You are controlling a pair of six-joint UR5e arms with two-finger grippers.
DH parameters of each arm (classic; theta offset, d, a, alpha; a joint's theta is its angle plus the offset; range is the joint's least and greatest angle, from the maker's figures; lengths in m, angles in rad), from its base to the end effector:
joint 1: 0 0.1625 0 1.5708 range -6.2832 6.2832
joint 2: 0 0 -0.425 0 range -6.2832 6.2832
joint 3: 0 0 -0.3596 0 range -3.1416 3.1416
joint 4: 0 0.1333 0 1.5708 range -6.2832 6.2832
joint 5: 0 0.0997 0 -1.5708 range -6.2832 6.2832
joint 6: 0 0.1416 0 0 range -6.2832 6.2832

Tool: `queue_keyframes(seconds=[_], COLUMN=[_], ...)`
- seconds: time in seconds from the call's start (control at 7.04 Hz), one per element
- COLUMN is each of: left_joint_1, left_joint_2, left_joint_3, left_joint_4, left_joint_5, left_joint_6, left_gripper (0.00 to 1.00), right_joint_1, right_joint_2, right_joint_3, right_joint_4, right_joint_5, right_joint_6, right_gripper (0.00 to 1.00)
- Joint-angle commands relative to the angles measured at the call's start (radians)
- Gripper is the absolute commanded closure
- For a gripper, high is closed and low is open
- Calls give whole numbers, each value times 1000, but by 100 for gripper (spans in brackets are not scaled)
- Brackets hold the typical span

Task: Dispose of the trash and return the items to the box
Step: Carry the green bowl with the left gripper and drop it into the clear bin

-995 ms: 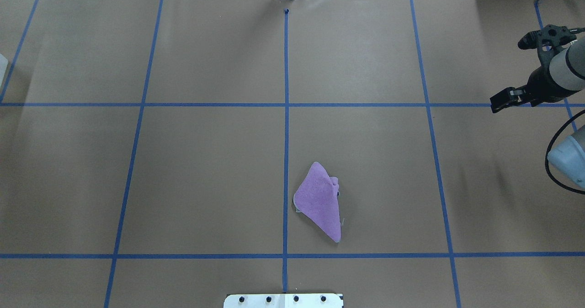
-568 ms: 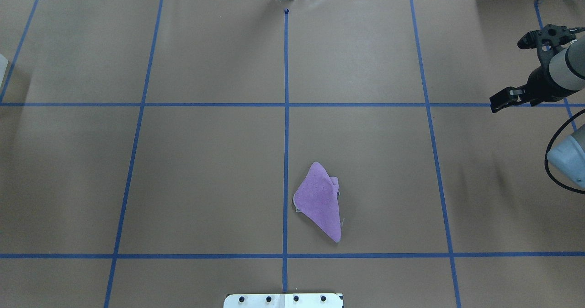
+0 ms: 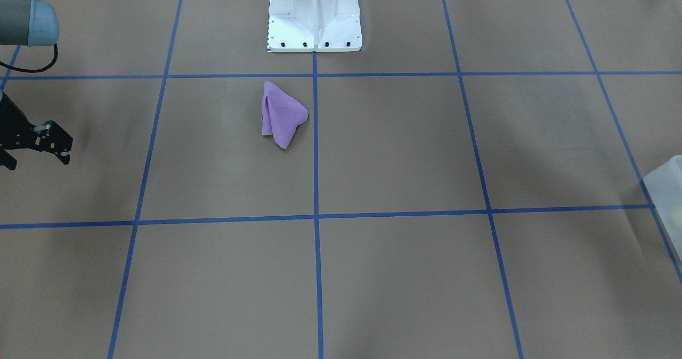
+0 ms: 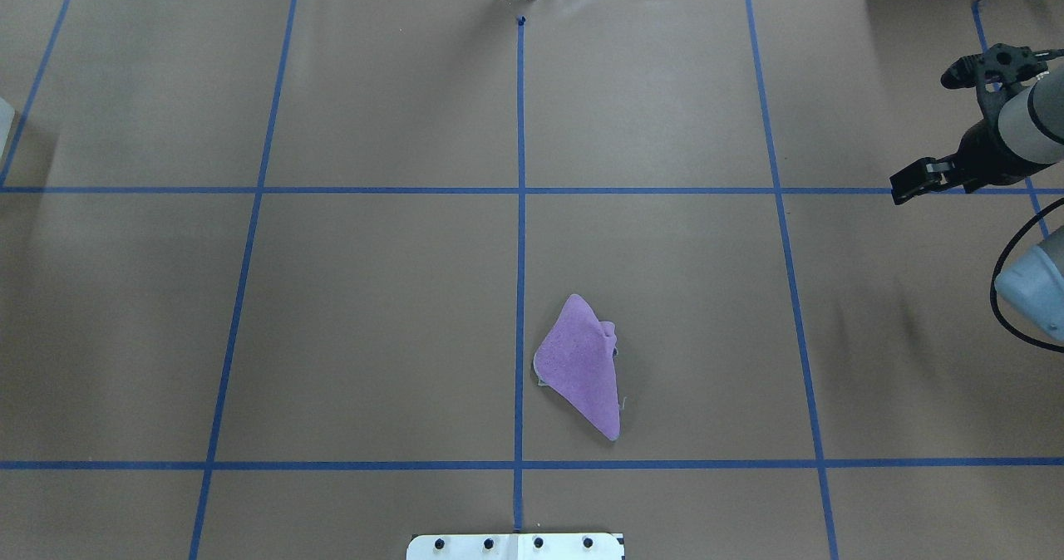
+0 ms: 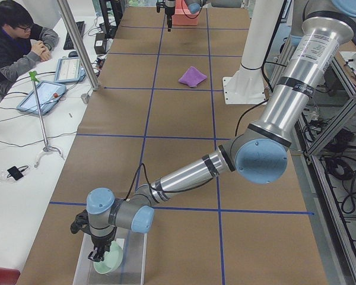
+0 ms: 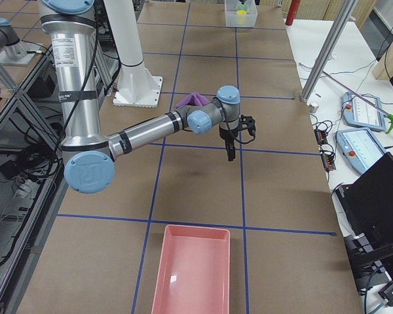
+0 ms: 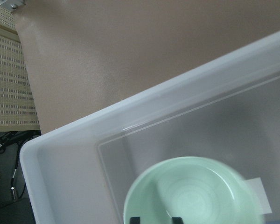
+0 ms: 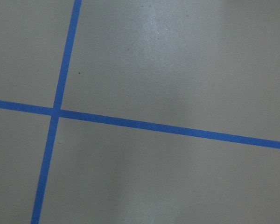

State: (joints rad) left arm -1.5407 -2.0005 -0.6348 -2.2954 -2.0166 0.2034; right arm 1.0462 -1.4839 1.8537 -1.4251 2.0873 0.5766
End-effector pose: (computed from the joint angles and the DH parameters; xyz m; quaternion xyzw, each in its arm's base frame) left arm -0.0537 -0.6184 0.8264 0.1249 0.2097 0.1368 0.9601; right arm -0.2054 -0.4815 0.5139 0.0808 -0.3394 -0.0408 0.9363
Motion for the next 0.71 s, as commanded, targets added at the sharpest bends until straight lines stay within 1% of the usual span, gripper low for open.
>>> queue_keyframes(seconds=[0.0, 0.14, 0.28, 0.43, 0.57], left_joint_1=[-28, -48, -65, -67, -68], left_joint_2=[-20, -36, -38, -38, -37], left_joint_3=[-22, -66, -160, -254, -319], left_joint_4=[11, 104, 235, 351, 454], left_joint_5=[-28, -112, -178, -221, -282], left_joint_6=[39, 37, 31, 16, 10], left_gripper=[1, 1, 1, 1, 1], right_joint_1=[0, 0, -9, -43, -104], right_joint_2=[1, 7, 17, 45, 72], right_joint_3=[1, 4, 13, 24, 56], right_joint_4=[0, 0, 0, 2, 2], right_joint_5=[0, 0, 2, 2, -1], right_joint_6=[0, 2, 49, 125, 255], right_gripper=[0, 0, 0, 0, 0])
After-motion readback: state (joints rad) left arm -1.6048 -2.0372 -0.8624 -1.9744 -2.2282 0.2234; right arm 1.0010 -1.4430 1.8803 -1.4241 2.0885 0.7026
